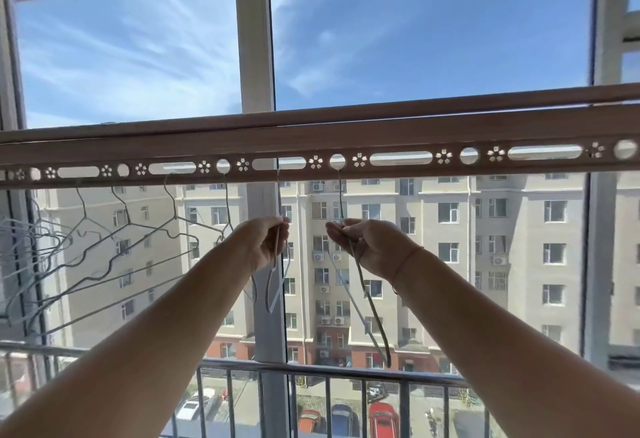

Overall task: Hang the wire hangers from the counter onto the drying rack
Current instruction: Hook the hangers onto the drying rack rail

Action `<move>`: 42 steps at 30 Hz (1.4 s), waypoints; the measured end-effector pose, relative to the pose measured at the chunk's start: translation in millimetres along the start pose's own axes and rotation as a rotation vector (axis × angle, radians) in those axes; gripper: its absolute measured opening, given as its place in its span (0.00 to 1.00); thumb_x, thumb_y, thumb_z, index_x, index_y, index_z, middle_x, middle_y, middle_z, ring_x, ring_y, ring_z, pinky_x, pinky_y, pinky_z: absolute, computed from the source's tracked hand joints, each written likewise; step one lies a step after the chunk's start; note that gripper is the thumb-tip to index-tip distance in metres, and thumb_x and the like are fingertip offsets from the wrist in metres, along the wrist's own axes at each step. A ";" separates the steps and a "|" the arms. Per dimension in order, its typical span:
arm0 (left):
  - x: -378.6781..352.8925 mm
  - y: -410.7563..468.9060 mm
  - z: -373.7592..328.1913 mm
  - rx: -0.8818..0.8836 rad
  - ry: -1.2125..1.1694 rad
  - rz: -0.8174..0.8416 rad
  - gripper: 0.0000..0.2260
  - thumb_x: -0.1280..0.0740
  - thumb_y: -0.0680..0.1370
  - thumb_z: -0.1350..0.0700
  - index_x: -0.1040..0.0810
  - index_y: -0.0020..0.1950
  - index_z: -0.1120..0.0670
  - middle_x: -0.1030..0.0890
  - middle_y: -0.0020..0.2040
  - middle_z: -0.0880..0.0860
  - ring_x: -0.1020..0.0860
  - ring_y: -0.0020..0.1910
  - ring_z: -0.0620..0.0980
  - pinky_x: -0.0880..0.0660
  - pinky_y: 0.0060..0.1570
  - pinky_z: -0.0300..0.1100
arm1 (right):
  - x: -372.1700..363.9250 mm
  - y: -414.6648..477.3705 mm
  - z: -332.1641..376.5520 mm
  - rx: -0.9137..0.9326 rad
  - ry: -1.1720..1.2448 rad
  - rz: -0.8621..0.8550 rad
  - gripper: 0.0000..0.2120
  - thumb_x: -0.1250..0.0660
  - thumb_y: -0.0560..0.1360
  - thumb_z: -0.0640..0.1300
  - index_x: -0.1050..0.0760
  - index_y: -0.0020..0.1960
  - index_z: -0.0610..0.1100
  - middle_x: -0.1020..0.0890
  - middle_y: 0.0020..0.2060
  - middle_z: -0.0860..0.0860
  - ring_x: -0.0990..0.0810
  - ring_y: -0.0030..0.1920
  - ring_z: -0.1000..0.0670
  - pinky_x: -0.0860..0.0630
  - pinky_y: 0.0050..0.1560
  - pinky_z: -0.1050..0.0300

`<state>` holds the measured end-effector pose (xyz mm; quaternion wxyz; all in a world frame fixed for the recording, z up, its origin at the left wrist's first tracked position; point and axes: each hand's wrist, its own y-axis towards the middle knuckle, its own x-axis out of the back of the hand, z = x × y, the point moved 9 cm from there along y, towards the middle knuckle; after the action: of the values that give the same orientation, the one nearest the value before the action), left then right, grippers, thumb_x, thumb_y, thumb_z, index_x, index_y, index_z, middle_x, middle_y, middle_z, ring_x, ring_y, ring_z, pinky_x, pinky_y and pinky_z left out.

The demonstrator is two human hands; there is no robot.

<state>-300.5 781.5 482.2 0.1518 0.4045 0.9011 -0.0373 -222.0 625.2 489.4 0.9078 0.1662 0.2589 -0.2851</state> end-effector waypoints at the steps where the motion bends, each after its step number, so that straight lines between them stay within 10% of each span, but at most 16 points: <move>1: 2.1 0.6 1.6 0.002 0.002 -0.006 0.08 0.40 0.79 0.62 0.22 0.44 0.62 0.22 0.27 0.52 0.24 0.25 0.43 0.29 0.22 0.33 | -0.5 -0.3 0.2 0.000 -0.003 0.006 0.15 0.48 0.76 0.24 0.35 0.61 0.30 0.23 0.42 0.36 0.21 0.41 0.44 0.18 0.35 0.59; 15: 51.6 -8.6 47.1 0.060 0.058 -0.047 0.13 0.41 0.80 0.53 0.22 0.44 0.59 0.22 0.39 0.55 0.25 0.37 0.49 0.29 0.36 0.39 | 58.6 -12.6 -21.1 0.027 -0.103 -0.144 0.05 0.42 0.77 0.35 0.28 0.44 0.36 0.23 0.38 0.42 0.23 0.39 0.48 0.23 0.41 0.58; 22: 54.9 -41.6 165.9 0.226 0.233 -0.011 0.11 0.38 0.79 0.52 0.22 0.47 0.58 0.21 0.41 0.55 0.25 0.39 0.50 0.30 0.39 0.42 | 158.8 -61.0 -55.4 0.059 -0.440 -0.212 0.11 0.36 0.76 0.43 0.27 0.57 0.41 0.22 0.44 0.48 0.23 0.47 0.50 0.27 0.46 0.56; 29: -56.2 -82.8 294.5 0.263 0.560 0.350 0.13 0.37 0.77 0.47 0.23 0.56 0.52 0.20 0.57 0.51 0.23 0.55 0.49 0.30 0.47 0.43 | 289.7 -162.5 -82.6 0.038 -0.694 -0.353 0.38 0.27 0.60 0.60 0.32 0.65 0.46 0.24 0.58 0.48 0.25 0.61 0.50 0.27 0.56 0.59; 34: -164.5 -119.6 351.9 0.238 0.600 0.605 0.14 0.31 0.75 0.48 0.25 0.59 0.50 0.23 0.56 0.46 0.27 0.58 0.47 0.34 0.55 0.42 | 375.6 -239.0 -67.5 0.028 -0.833 -0.533 0.33 0.25 0.66 0.54 0.35 0.66 0.50 0.30 0.63 0.49 0.32 0.64 0.52 0.32 0.65 0.54; 42: -325.6 -191.1 444.6 0.206 0.673 0.878 0.32 0.28 0.69 0.47 0.32 0.70 0.54 0.28 0.66 0.50 0.30 0.66 0.47 0.34 0.62 0.41 | 500.6 -369.7 -3.5 0.035 -0.997 -0.876 0.32 0.27 0.70 0.43 0.37 0.69 0.39 0.30 0.64 0.46 0.33 0.65 0.51 0.37 0.58 0.71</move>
<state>-129.7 335.3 147.7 -0.1828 0.7439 0.6386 0.0725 -94.5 121.5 146.8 0.7163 -0.0916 -0.1533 -0.6745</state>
